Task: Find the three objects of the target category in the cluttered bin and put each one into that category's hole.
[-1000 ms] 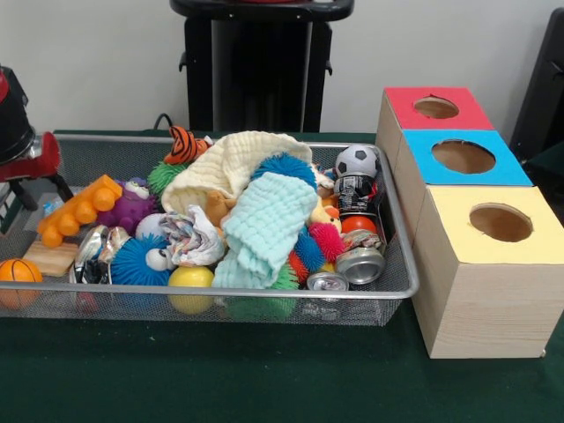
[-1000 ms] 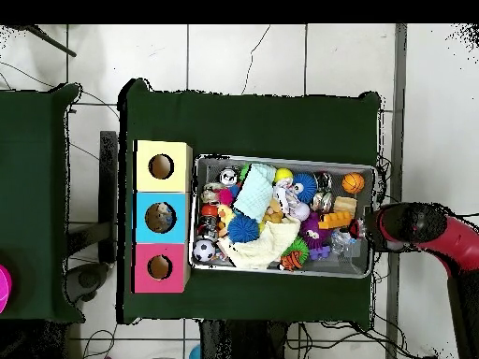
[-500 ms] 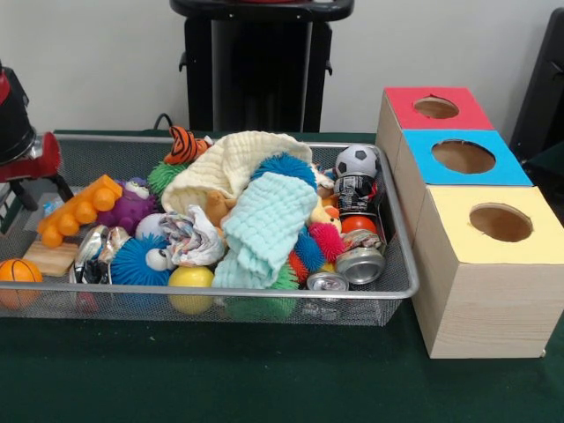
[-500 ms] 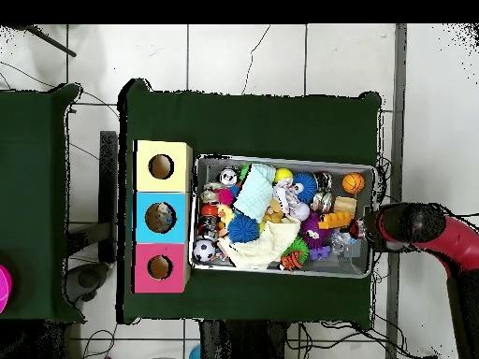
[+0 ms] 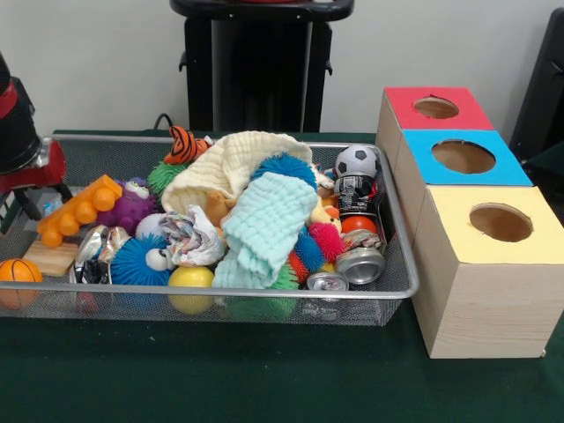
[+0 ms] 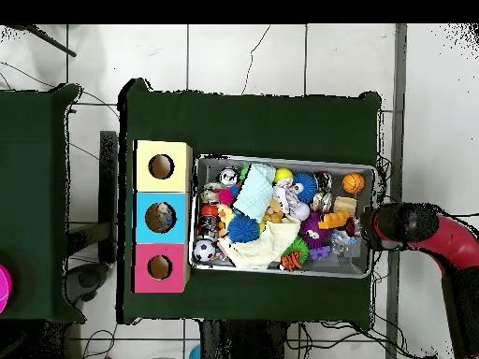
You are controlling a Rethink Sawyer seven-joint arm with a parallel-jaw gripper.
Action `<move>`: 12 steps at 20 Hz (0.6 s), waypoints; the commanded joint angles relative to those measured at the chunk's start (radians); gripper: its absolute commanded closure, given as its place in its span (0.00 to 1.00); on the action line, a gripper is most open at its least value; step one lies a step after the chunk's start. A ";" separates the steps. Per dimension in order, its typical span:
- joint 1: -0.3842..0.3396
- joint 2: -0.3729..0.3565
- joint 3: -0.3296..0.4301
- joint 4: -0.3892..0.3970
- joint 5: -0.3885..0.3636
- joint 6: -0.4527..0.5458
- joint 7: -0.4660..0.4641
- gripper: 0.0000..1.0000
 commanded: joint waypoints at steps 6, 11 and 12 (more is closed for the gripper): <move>0.023 0.112 0.002 0.010 -0.083 -0.100 -0.140 0.00; 0.038 0.112 -0.013 0.009 -0.086 -0.099 -0.111 0.00; 0.040 0.113 -0.017 0.010 -0.085 -0.098 -0.102 0.00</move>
